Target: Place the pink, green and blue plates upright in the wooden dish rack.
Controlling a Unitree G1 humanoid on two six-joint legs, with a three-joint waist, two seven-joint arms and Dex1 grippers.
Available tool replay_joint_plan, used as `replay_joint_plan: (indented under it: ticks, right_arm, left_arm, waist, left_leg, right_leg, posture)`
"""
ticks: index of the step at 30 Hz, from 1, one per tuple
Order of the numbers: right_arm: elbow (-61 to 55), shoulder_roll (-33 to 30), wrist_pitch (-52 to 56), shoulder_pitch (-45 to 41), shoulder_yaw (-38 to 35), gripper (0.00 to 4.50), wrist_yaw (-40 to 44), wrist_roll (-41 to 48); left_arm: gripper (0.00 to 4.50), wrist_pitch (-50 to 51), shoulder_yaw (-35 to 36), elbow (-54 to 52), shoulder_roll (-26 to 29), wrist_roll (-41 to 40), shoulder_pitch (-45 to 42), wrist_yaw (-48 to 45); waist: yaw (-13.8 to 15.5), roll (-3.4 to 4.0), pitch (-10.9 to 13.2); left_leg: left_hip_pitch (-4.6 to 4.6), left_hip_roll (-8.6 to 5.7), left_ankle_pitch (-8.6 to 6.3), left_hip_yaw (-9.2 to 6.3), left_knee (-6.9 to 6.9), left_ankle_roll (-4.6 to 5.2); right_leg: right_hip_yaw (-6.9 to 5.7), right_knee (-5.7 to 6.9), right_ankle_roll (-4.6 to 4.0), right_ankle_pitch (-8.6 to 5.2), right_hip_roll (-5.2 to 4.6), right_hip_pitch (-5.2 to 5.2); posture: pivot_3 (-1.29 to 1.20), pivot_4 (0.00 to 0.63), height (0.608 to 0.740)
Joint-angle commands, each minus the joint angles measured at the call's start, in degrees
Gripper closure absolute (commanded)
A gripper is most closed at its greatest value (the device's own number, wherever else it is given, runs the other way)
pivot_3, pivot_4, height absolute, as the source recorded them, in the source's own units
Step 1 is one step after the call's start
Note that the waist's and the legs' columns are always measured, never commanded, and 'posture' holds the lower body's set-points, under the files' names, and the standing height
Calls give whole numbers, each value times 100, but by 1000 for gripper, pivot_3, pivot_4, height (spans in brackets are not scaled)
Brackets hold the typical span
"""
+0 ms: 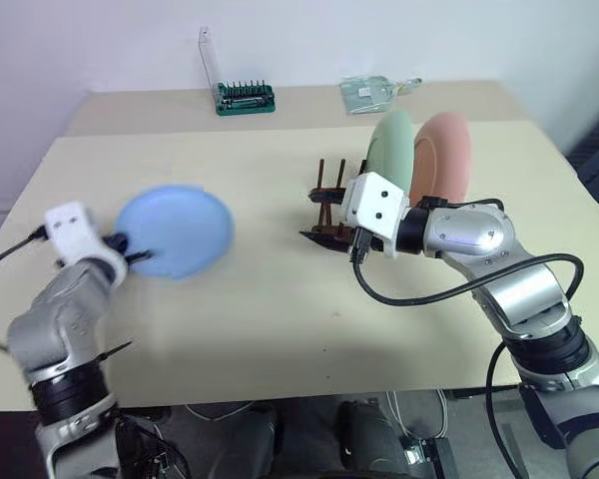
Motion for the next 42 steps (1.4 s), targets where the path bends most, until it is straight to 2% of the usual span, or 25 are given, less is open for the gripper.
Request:
replay_joint_plan:
  ticks: [1,5,13,16,19,26,27,33,36,39,42]
  right_arm:
    - [127,122,-608,-123,205,70,-133,-577]
    - [672,167,-1571,-306,751,70,-202,-1579]
    - [1446,590,-2362,-413,968,70,-286,-2399]
    - [1716,716,-2546,-464,996,70,-330,-2677]
    - [1858,784,-2669,-506,959,811,-455,-3005]
    - [2015,831,-3021,-604,843,4294,-695,-3464]
    - [2027,843,-3069,-621,818,4427,-739,-3505]
    - [2098,934,-3464,-831,702,4427,-1112,-3785]
    - [2104,1014,-3601,-898,623,4500,-1168,-3694]
    - [1961,1306,-3505,-871,280,4500,-1098,-3035]
    - [1727,1556,-3141,-821,-103,4500,-834,-2220]
  left_arm:
    - [4500,-139,-386,-444,-82,-99,-499,-60]
    - [4500,213,-909,-781,-277,-188,-1161,28]
    - [4500,860,-862,-1162,-464,-528,-1732,165]
    - [4500,978,-932,-1258,-370,-537,-1786,118]
    - [4500,1056,-826,-1287,-389,-572,-1765,160]
    - [4500,1108,-566,-1252,-347,-620,-1806,166]
    - [4500,1120,-491,-1224,-369,-656,-1840,182]
    - [4500,945,-28,-1091,-531,-871,-2038,235]
    - [3525,499,502,-855,-705,-949,-2335,517]
    - [2130,-359,810,-299,-180,-456,-2456,672]
    - [2130,-1108,1010,433,513,-36,-2339,669]
  waist:
    - [-42,0,0]
    - [-172,-1,1]
    - [-281,-1,1]
    - [-277,-1,1]
    - [-266,-1,1]
    - [-279,-1,1]
    - [-279,-1,1]
    - [-267,-1,1]
    - [-271,-2,2]
    - [-311,-3,2]
    - [-354,-1,2]
  left_leg:
    - [0,0,0,3,-3,0]
    - [-3,5,1,5,-12,-1]
    - [-3,6,2,6,-17,-3]
    - [-4,6,2,5,-17,-4]
    - [-4,5,2,5,-17,-4]
    - [-4,5,3,5,-18,-5]
    - [-3,5,3,6,-18,-5]
    - [-4,4,3,5,-15,-5]
    - [-4,5,3,5,-16,-6]
    - [-2,6,4,5,-18,-7]
    - [6,8,1,-2,-30,-18]
  right_leg:
    - [1,0,0,0,0,-2]
    - [1,3,0,0,3,-15]
    - [3,4,0,0,6,-23]
    - [4,4,0,0,7,-23]
    - [5,2,0,0,7,-22]
    - [6,3,0,0,8,-24]
    - [7,3,0,0,8,-25]
    - [6,3,0,0,8,-22]
    - [6,3,0,0,9,-23]
    - [6,3,0,0,10,-24]
    - [18,7,0,0,24,-38]
  posture:
    - [0,150,740]
    - [0,150,740]
    - [0,150,740]
    - [0,150,740]
    - [0,150,740]
    - [0,150,740]
    - [0,150,740]
    - [0,150,740]
    - [0,150,740]
    - [0,150,740]
    - [0,150,740]
